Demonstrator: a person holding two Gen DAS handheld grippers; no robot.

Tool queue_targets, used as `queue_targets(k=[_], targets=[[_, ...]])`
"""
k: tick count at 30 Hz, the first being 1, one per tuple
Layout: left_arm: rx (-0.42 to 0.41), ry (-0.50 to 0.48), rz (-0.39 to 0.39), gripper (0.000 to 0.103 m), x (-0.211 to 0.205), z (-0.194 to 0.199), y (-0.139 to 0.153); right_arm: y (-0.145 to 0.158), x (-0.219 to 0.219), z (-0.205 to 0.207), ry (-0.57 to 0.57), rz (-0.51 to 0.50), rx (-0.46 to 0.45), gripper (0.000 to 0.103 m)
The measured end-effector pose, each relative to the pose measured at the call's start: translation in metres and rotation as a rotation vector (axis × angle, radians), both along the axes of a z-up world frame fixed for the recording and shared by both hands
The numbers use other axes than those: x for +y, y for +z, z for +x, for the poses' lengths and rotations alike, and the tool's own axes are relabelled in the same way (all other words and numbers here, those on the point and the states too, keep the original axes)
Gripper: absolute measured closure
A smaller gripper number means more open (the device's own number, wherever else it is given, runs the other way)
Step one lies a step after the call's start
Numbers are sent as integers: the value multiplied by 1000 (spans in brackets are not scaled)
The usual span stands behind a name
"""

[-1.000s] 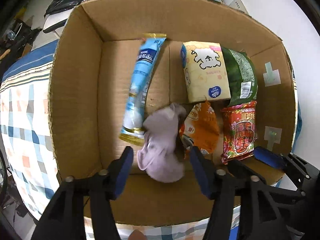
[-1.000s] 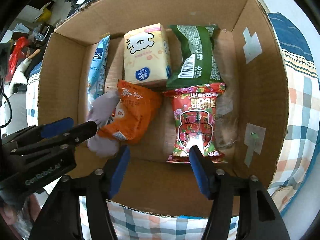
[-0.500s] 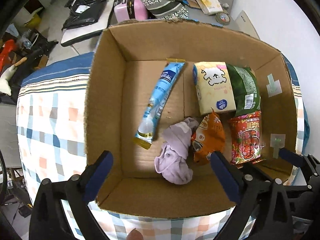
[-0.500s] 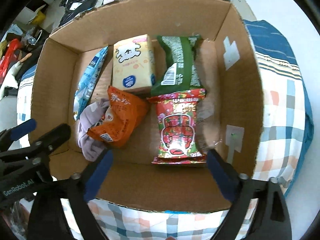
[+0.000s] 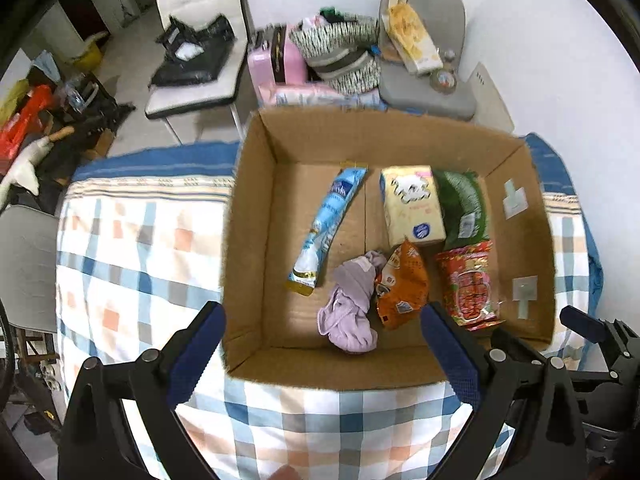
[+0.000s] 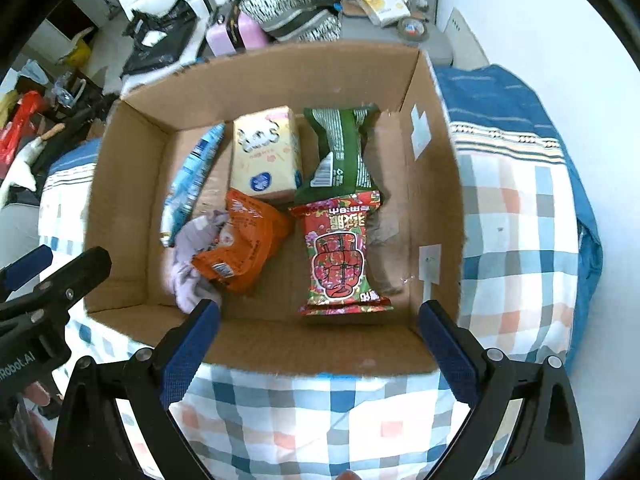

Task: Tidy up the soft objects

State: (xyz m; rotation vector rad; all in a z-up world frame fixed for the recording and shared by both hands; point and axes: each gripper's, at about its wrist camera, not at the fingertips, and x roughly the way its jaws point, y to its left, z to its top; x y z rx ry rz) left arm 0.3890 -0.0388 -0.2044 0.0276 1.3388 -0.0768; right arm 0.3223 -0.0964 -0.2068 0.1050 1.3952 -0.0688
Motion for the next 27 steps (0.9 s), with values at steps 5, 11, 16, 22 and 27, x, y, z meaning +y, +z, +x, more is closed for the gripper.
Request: queue_targets(k=[5, 11, 16, 22, 27], targets=[[-82, 10, -15, 3, 4, -28, 44, 41, 1, -32, -3, 2, -87, 2], [-203, 29, -23, 3, 12, -76, 111, 109, 1, -85, -6, -3, -220, 2], [-306, 30, 3, 3, 18, -117, 165, 169, 1, -130, -9, -15, -343, 2], [-381, 25, 3, 3, 21, -157, 209, 221, 8, -171, 9, -17, -437, 2], [-421, 27, 8, 3, 24, -180, 233, 251, 13, -197, 19, -8, -480, 2]])
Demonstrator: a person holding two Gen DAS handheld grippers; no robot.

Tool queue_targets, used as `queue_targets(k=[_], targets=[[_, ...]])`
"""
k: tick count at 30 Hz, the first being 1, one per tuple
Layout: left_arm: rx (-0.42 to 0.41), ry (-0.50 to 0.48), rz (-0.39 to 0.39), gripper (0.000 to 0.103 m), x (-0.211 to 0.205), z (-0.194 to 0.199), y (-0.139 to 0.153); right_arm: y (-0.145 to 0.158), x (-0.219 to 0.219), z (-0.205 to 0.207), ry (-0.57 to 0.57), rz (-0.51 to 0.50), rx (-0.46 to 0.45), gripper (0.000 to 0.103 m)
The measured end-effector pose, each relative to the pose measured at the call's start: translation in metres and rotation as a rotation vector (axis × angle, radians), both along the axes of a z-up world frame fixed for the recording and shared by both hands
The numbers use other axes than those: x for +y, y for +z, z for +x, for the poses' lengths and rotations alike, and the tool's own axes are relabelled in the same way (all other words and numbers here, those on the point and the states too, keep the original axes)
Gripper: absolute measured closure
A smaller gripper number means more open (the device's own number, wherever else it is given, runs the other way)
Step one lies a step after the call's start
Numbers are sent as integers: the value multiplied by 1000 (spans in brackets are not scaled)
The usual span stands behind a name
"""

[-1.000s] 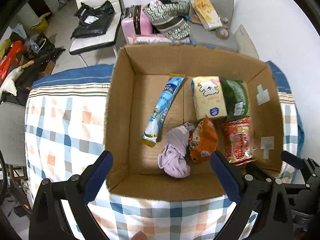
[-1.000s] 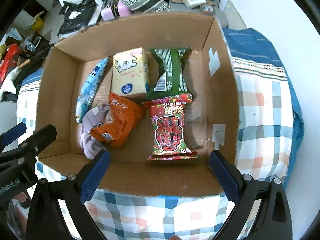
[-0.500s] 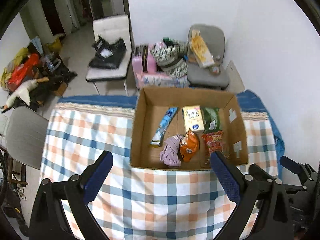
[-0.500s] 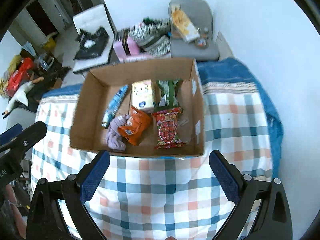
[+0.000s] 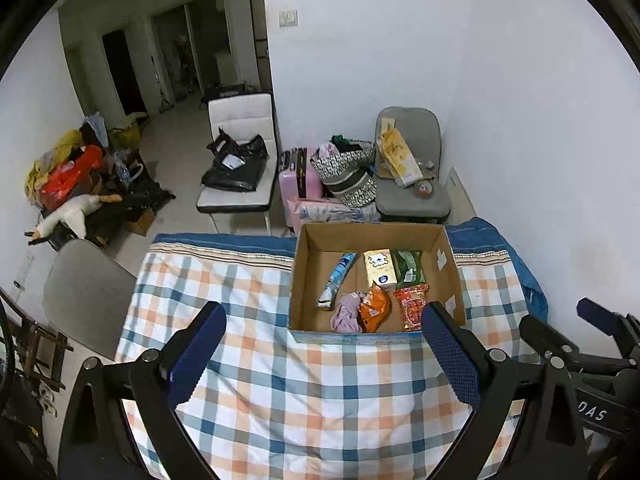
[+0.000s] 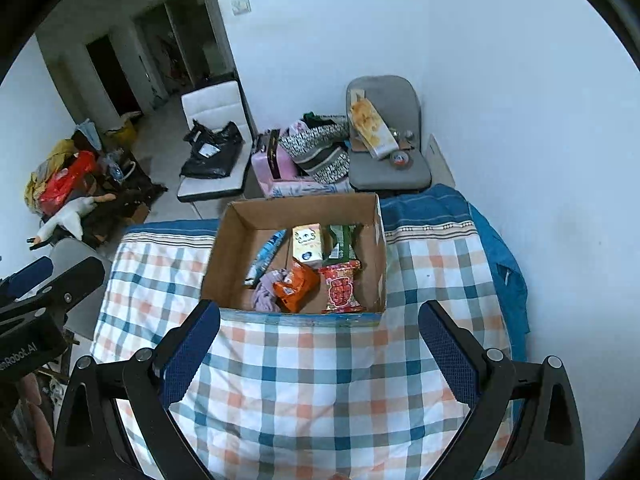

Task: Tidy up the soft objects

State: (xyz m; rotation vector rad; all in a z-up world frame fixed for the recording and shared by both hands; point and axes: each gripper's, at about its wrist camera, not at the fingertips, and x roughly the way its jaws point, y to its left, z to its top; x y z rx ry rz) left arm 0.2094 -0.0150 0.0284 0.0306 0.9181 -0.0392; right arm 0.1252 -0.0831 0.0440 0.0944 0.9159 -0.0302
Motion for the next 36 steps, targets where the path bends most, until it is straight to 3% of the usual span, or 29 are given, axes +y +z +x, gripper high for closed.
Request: queue_targets(k=[10, 36], targets=[[-43, 5, 11, 3, 1, -27, 21, 34, 3, -33, -1, -12, -75, 2], [-32, 16, 13, 3, 3, -39, 16, 46, 0, -45, 2, -23, -85, 2]])
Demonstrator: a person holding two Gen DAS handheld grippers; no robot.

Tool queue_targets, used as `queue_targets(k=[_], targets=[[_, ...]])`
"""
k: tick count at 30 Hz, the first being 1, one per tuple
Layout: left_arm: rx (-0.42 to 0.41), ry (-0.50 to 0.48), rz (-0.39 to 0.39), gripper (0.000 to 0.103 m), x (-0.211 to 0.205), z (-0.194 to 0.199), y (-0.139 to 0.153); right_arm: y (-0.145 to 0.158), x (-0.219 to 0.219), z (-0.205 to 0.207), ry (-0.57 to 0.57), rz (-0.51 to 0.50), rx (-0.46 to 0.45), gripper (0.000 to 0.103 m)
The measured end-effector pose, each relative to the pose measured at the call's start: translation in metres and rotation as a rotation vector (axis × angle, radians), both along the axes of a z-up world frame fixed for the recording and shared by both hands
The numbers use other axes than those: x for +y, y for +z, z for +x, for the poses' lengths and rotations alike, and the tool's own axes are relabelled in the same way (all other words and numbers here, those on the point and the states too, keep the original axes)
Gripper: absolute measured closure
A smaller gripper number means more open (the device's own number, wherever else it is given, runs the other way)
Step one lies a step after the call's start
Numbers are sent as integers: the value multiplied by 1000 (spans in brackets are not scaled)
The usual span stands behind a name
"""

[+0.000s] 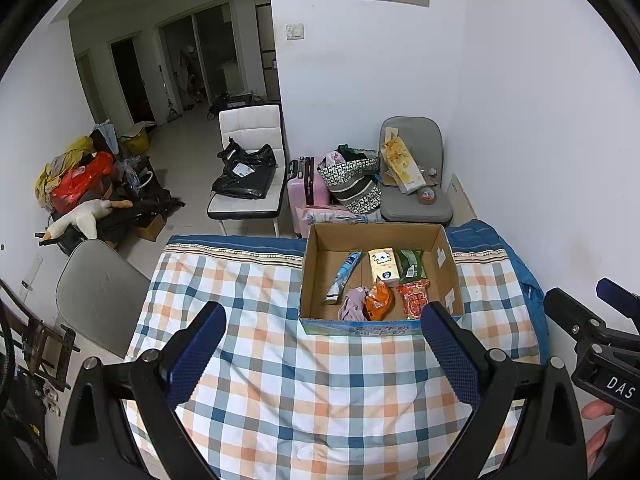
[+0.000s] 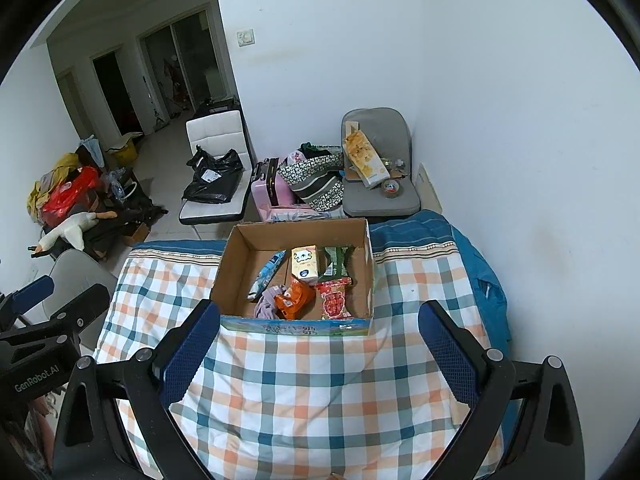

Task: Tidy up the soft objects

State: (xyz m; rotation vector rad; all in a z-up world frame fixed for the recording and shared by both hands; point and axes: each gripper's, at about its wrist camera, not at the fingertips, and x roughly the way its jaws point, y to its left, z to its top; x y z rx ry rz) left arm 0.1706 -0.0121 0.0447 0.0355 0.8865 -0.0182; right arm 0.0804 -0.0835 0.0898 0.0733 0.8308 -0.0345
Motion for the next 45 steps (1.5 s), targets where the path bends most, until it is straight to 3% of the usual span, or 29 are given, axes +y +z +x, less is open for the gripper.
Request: queue_targets(k=[45], targets=[[0, 9, -24, 3, -2, -3, -1, -6, -7, -5, -17, -10, -2, 2]])
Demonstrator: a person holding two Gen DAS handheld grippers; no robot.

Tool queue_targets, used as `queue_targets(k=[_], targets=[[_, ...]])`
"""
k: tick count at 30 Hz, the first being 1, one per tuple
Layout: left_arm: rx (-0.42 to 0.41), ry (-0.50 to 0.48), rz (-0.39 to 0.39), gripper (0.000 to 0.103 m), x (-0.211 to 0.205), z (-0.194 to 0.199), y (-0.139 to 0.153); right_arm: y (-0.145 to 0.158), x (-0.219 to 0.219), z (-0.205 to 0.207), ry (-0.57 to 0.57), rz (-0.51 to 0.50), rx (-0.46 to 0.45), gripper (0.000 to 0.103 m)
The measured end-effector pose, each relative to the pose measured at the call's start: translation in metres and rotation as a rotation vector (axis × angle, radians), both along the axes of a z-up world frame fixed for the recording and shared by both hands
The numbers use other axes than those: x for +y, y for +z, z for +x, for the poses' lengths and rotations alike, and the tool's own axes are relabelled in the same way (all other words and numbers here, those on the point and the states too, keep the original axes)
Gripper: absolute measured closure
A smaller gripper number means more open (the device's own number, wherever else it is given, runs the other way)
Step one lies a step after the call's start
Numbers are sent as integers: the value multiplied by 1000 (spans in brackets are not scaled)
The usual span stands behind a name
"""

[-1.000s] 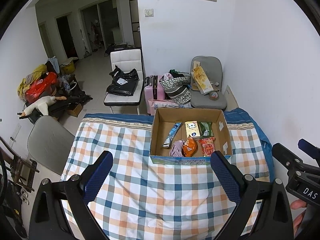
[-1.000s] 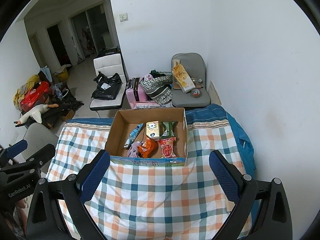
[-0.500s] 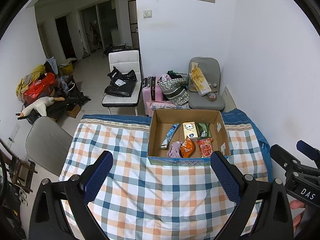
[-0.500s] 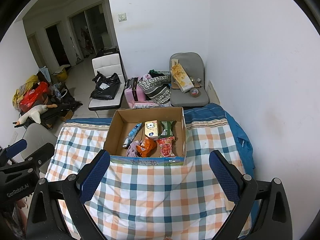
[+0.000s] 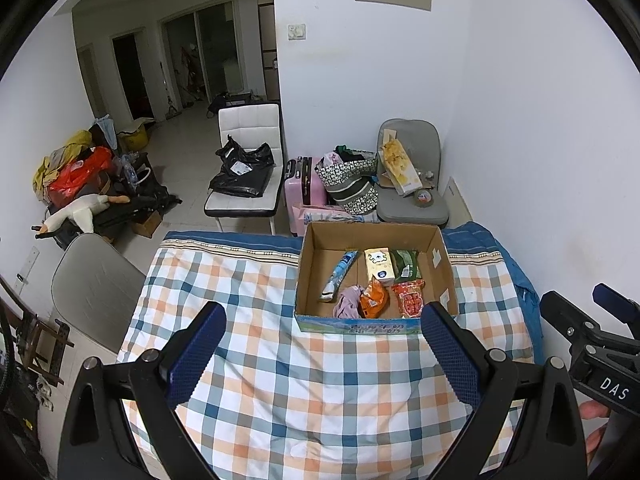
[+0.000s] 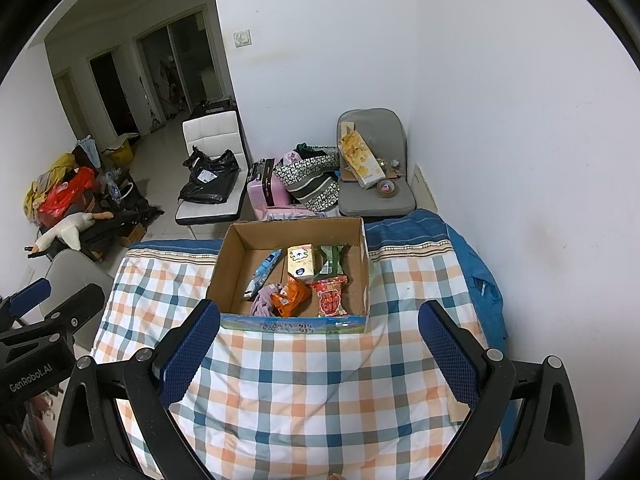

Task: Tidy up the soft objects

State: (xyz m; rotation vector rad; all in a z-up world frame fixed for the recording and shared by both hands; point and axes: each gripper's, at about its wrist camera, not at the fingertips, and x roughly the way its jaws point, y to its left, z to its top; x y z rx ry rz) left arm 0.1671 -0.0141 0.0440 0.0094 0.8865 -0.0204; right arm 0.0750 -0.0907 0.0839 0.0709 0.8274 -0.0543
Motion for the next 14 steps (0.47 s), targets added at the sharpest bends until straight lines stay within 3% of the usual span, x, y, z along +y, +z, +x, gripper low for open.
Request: queue_targets(k=[14], targets=[[2, 2, -3, 3, -2, -2, -1, -3, 2, -1, 5, -2, 3, 2]])
